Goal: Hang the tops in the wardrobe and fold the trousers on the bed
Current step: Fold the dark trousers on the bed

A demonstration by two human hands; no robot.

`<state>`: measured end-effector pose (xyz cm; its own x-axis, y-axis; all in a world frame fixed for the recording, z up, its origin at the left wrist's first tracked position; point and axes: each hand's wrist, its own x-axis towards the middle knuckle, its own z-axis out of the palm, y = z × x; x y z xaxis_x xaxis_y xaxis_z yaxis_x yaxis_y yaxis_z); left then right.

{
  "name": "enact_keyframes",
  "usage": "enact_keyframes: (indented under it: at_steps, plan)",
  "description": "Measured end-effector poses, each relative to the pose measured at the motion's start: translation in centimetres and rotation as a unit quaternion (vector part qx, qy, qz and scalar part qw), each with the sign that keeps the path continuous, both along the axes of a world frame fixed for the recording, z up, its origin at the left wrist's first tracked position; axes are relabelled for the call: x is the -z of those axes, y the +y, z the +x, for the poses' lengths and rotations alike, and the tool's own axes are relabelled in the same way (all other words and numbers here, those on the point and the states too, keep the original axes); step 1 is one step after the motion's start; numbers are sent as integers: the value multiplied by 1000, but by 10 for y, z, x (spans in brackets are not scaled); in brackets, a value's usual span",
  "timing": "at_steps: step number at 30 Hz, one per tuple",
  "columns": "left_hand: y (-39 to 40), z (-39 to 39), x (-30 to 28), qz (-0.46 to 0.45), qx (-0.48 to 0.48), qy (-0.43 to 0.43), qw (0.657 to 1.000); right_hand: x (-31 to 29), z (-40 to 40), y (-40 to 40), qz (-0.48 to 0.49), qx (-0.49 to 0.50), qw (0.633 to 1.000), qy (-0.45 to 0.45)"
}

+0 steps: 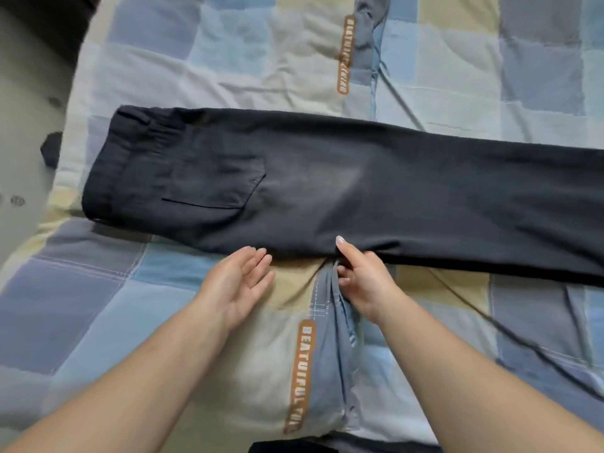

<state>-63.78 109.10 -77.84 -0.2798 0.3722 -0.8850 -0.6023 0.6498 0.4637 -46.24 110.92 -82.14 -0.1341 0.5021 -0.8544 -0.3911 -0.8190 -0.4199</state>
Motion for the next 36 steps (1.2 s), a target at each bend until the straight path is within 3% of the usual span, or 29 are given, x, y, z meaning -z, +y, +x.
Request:
enact_keyframes:
  at_steps: [6,8,13,16,18,20,22,27,31,36]
  plan:
    - [19,-41,16,-13,2,36,999,-27,19,-35,54,-162,971,-169]
    - [20,-41,22,-33,-3,50,998,-31,27,-58,42,-167,966,-193]
    - [16,-34,30,-67,-19,65,995,-29,16,-49,2,-11,993,-116]
    - [17,-33,34,-80,-26,76,994,-24,-1,-20,13,39,987,-156]
    - [17,-36,38,-92,-45,102,989,-21,-10,-13,-32,102,978,-178]
    - [19,-39,44,-87,-78,114,987,-25,-19,-14,-94,208,969,-95]
    - [22,-42,46,-59,-111,93,988,-31,-31,-19,-104,250,962,-21]
    - [29,-51,46,-11,-124,34,992,-31,-53,-33,-6,72,987,-142]
    - [28,-72,56,3,-127,6,992,-34,-56,-36,110,-3,984,-139]
    - [29,-86,61,15,-134,1,991,-28,-41,-46,133,-188,927,-297]
